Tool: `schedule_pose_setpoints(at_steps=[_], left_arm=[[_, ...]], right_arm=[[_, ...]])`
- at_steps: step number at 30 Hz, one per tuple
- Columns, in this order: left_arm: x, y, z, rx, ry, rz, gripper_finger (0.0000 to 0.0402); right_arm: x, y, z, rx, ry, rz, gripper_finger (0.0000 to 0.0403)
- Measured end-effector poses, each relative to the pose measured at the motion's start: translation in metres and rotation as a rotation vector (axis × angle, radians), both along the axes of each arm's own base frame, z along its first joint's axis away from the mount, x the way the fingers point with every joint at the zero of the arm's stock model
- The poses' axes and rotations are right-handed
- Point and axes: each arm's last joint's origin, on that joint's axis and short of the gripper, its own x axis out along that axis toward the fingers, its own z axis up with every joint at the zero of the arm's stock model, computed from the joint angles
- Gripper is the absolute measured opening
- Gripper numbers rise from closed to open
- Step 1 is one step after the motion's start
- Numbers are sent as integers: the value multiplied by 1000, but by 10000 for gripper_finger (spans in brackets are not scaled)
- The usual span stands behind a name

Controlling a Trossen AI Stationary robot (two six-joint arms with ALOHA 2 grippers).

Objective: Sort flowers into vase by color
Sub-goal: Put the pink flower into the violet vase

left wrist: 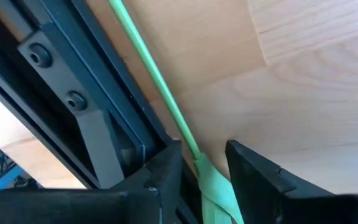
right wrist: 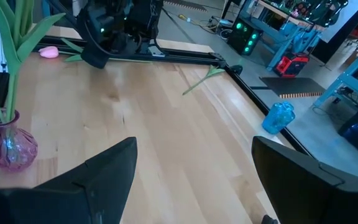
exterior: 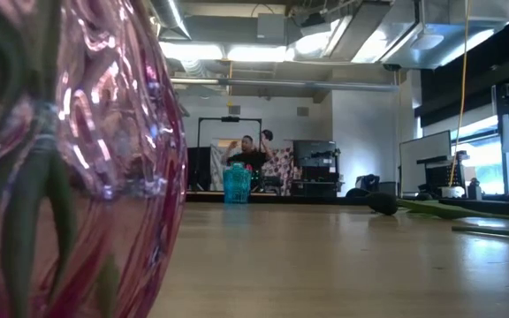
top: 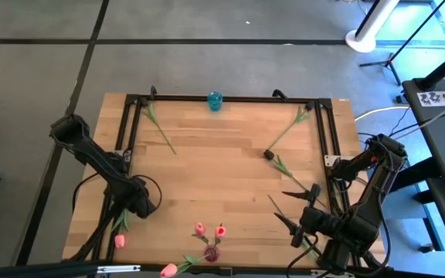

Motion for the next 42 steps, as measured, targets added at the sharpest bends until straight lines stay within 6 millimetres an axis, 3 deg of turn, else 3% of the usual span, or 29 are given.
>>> schedule_pose_setpoints(at_steps=[13,19,24,29,35,42], left_arm=[[4,-4,-5,-30,-6,-165,8],[27,-23,23,120,-280,-299,7],[43,-40,56,366,-609,-439,3],[55,-43,71,623,-844,-584,2],[76,-30,69,794,-814,-773,1],[116,-8,55,803,-766,-758,1]], right_arm=[[1,3,0,55,14,10,317],[1,3,-1,62,25,14,317],[1,3,-1,63,25,14,317],[2,3,-1,63,25,12,317],[14,-7,-1,20,63,-16,317],[43,-22,-15,-211,269,22,317]])
